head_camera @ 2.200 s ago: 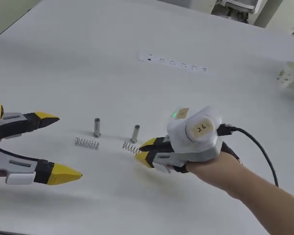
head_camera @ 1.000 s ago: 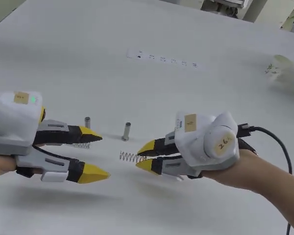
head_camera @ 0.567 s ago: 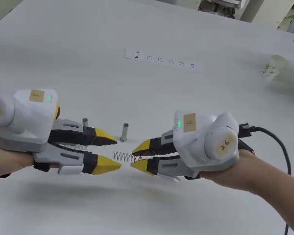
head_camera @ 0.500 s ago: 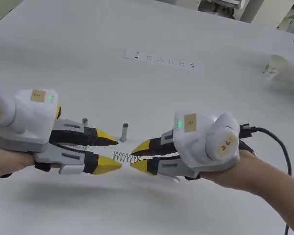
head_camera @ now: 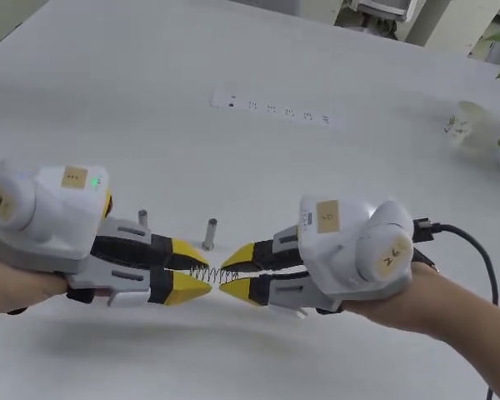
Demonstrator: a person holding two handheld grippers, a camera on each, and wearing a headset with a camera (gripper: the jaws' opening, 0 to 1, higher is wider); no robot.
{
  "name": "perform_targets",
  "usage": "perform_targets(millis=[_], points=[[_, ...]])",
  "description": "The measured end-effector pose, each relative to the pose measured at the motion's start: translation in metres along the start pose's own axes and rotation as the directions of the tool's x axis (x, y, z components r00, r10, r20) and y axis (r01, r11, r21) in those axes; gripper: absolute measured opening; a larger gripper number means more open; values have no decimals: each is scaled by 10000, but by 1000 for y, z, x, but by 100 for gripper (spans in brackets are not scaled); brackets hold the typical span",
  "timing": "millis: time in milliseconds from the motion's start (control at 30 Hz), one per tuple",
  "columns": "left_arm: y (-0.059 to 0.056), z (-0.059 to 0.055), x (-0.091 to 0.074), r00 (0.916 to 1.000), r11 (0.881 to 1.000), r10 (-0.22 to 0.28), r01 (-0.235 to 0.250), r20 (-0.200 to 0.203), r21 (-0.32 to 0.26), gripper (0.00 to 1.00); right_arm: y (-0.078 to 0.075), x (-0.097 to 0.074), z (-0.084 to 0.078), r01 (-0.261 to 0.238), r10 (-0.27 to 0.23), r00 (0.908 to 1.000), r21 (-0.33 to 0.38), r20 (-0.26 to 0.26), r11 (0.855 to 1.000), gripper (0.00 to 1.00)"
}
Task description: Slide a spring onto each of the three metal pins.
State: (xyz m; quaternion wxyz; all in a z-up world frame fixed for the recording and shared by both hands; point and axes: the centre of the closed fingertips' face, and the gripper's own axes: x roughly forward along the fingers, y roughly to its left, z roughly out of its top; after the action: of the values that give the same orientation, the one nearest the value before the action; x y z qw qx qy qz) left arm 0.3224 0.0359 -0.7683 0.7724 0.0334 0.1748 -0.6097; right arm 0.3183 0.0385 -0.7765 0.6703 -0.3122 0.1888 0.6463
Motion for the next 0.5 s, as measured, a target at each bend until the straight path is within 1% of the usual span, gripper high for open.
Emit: perform_targets(millis=[167,367,500], points=[[0,2,1,10000,9999,11,-12,73,142,4,0,-1,0,12,-12,10000,-8,-7,10000,8],[-4,3,1,9998,9994,-149,145,100,302,2,1,-3,1,4,-6,9999,143,135,9999,8],[-8,2,1,9995,9990,-304,303,25,342,2,4,-3,0,-57,52,9998,272,194,9996,8]])
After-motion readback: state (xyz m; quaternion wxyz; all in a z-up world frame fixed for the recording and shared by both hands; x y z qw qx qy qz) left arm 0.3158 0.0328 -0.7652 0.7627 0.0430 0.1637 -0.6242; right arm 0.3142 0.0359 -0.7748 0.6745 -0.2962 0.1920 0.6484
